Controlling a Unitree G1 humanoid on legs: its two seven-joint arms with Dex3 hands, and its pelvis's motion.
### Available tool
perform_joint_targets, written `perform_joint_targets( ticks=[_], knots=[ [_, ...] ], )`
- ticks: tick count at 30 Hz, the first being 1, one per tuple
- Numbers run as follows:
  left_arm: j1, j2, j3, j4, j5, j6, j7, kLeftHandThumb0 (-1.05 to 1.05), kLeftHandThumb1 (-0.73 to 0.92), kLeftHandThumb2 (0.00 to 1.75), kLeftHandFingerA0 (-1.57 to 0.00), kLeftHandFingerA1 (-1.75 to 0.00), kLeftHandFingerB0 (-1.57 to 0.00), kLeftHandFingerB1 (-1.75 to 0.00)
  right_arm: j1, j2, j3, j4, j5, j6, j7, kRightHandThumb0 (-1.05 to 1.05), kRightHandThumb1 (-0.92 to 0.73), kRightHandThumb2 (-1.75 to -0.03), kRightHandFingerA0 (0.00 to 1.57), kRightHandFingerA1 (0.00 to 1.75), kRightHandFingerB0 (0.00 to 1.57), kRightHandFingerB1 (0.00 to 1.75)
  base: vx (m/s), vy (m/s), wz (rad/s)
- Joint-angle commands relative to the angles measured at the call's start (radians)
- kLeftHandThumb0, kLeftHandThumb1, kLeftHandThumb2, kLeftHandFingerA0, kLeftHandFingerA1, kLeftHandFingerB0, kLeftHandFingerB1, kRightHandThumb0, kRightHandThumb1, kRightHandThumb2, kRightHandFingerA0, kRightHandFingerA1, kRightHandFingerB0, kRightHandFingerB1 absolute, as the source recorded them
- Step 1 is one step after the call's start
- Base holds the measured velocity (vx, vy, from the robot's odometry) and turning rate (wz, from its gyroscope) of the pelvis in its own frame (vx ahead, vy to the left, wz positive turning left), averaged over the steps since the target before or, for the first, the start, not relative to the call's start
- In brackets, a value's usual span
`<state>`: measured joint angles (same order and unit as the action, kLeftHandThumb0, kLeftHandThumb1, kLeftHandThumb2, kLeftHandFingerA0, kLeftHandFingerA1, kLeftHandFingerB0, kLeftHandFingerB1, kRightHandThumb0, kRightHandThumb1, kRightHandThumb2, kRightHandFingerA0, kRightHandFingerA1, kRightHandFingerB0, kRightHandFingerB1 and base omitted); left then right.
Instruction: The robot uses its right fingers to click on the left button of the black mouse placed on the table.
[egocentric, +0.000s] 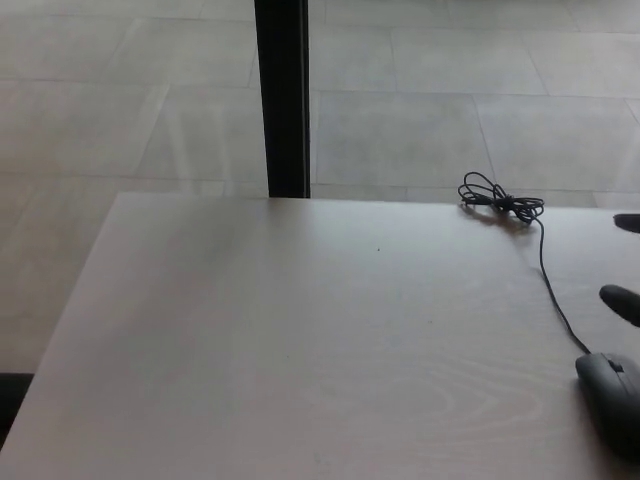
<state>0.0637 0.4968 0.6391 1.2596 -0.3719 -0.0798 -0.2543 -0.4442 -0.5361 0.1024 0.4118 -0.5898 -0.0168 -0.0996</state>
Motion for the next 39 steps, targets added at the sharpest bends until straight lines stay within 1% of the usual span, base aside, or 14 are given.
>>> perform_joint_targets(
  ticks=[1,5,10,15,16,22,23,25,29,32,34,36,37,39],
  knots=[
    [0.007,0.014,0.005,-0.002,-0.007,-0.014,0.020,-1.02,0.86,0.93,-0.49,-0.57,-0.37,-0.47,-0.031,0.012,-0.141,-0.050,0.174,0.121,0.099,-0.88,-0.82,-0.73,0.80,1.75,0.33,0.33,0.00,0.000,0.00],
    [0.010,0.014,0.013,0.000,-0.015,-0.019,0.008,-1.01,0.84,0.93,-0.49,-0.57,-0.38,-0.48,-0.037,-0.015,-0.181,-0.060,0.188,0.114,0.133,-0.94,-0.78,-1.17,0.96,1.41,0.28,0.46,0.00,0.000,0.00],
    [0.006,0.019,0.018,0.009,-0.018,-0.002,-0.005,-0.99,0.92,0.86,-0.45,-0.55,-0.34,-0.44,-0.027,-0.036,-0.225,-0.077,0.195,0.111,0.135,-0.83,-0.84,-0.73,0.84,1.63,0.35,0.33,0.00,0.000,0.00],
    [0.018,0.015,0.006,-0.001,-0.005,-0.025,-0.014,-0.98,0.92,0.87,-0.53,-0.59,-0.36,-0.46,0.012,-0.056,-0.305,-0.075,0.262,0.081,0.139,-0.84,-0.86,-0.67,0.79,1.29,0.39,0.32,0.00,0.000,0.00],
    [0.016,0.013,0.004,0.000,-0.003,-0.022,-0.001,-1.02,0.85,0.93,-0.52,-0.56,-0.37,-0.47,0.037,-0.059,-0.348,-0.087,0.292,0.076,0.138,-0.85,-0.86,-0.67,0.68,0.78,0.39,0.32,0.00,0.000,0.00],
    [0.016,0.011,0.006,0.000,-0.007,-0.023,-0.001,-0.90,0.81,1.21,-0.50,-0.63,-0.33,-0.52,0.166,-0.036,-0.594,-0.208,0.451,0.146,0.158,-0.82,-0.84,-0.67,0.80,1.37,0.33,0.37,0.00,0.000,0.00],
    [0.018,0.009,0.006,-0.001,-0.006,-0.027,-0.002,-1.00,0.85,0.93,-0.49,-0.58,-0.37,-0.48,0.178,-0.035,-0.635,-0.220,0.463,0.212,0.157,-0.85,-0.80,-0.71,0.85,1.68,0.29,0.39,0.00,0.000,0.00],
    [0.017,0.007,0.008,0.001,-0.009,-0.023,-0.006,-0.95,0.92,0.86,-0.49,-0.57,-0.34,-0.45,0.242,-0.033,-0.732,-0.207,0.484,0.242,0.138,-0.85,-0.86,-0.66,0.89,0.90,0.31,0.41,0.00,0.000,0.00],
    [0.015,0.008,0.002,0.006,-0.001,-0.021,-0.002,-0.99,0.87,0.94,-0.51,-0.57,-0.36,-0.47,0.329,-0.005,-0.879,-0.194,0.571,0.326,0.171,-0.78,-0.84,-0.65,0.72,0.66,0.32,0.36,0.00,0.000,0.00],
    [0.013,0.008,0.004,0.008,-0.005,-0.017,-0.003,-1.00,0.84,0.93,-0.51,-0.57,-0.37,-0.48,0.386,0.028,-0.961,-0.137,0.603,0.317,0.144,-0.80,-0.80,-0.71,0.78,1.70,0.26,0.37,0.00,0.000,0.00],
    [0.012,0.005,0.003,0.006,-0.004,-0.018,-0.001,-1.00,0.84,0.93,-0.51,-0.57,-0.37,-0.48,0.410,0.043,-1.002,-0.107,0.624,0.302,0.136,-0.80,-0.80,-0.71,0.78,1.70,0.26,0.37,0.00,0.000,0.00],
    [0.017,0.001,0.009,-0.001,-0.012,-0.018,-0.011,-0.93,0.92,0.85,-0.51,-0.55,-0.39,-0.43,0.442,0.103,-1.080,-0.096,0.647,0.369,0.068,-0.82,-0.82,-0.72,0.90,1.63,0.47,0.50,0.00,0.000,0.00],
    [0.019,0.002,0.008,-0.001,-0.012,-0.018,-0.015,-0.89,0.80,1.20,-0.47,-0.62,-0.34,-0.54,0.435,0.133,-1.127,-0.091,0.669,0.409,0.029,-0.80,-0.82,-0.64,0.71,0.78,0.37,0.43,0.00,0.000,0.00],
    [0.012,0.003,0.003,0.004,-0.005,-0.016,-0.004,-1.02,0.85,0.94,-0.52,-0.59,-0.35,-0.47,0.450,0.175,-1.161,-0.104,0.693,0.397,0.020,-0.79,-0.69,-1.03,0.58,0.64,0.25,0.52,0.00,0.000,0.00]
  ],
)
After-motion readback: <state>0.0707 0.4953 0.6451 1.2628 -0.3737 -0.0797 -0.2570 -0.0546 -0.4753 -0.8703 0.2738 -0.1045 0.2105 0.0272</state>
